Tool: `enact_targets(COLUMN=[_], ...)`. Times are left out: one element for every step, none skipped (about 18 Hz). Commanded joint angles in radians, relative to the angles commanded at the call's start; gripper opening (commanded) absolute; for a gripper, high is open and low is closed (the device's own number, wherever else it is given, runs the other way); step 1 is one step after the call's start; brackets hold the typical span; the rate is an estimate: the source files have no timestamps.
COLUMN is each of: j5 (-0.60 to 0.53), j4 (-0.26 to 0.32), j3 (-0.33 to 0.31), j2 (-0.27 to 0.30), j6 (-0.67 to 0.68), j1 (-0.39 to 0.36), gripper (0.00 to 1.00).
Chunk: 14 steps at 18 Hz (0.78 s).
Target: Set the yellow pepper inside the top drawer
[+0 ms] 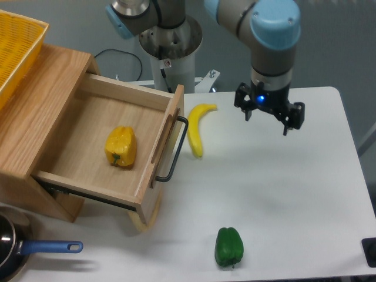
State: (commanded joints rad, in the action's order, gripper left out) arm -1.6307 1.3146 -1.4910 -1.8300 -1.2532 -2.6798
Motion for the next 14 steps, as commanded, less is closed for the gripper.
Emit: enact_targets(j5=[0.003, 0.009, 0.027, 0.043, 0.048, 0.049, 0.048, 0.048, 0.049, 0.051, 0.058, 0.058, 0.058, 0.058], j4=[-0.002, -0.002, -0.003, -0.005, -0.005, -0.005, -0.005, -0.008, -0.024, -0.041, -0.055, -0.06, -0.063, -0.063], j3=[0.003, 0.014, 0.023, 0.035, 0.052, 0.07, 0.081, 0.089, 0.09, 0.091, 0.092, 0.095, 0.098, 0.103], j2=[-0.011, -0.024, -0.04, -0.057, -0.08, -0.104, -0.123, -0.139, -0.152, -0.163, -0.176, -0.189, -0.202, -0.213], j6=[-0.002, -0.002, -0.002, -0.002, -0.003, -0.003, -0.009, -0.029, -0.047, -0.06, -0.072, -0.095, -0.115, -0.129], j1=[-0.003, -0.012, -0.014, -0.015, -0.015, -0.015, -0.015, -0.017, -0.026, -0.041, -0.055, -0.069, -0.072, -0.077], gripper=[1.0, 1.0, 1.0, 1.0, 1.0, 1.0, 1.0, 1.0, 1.0, 1.0, 1.0, 1.0, 1.0, 1.0])
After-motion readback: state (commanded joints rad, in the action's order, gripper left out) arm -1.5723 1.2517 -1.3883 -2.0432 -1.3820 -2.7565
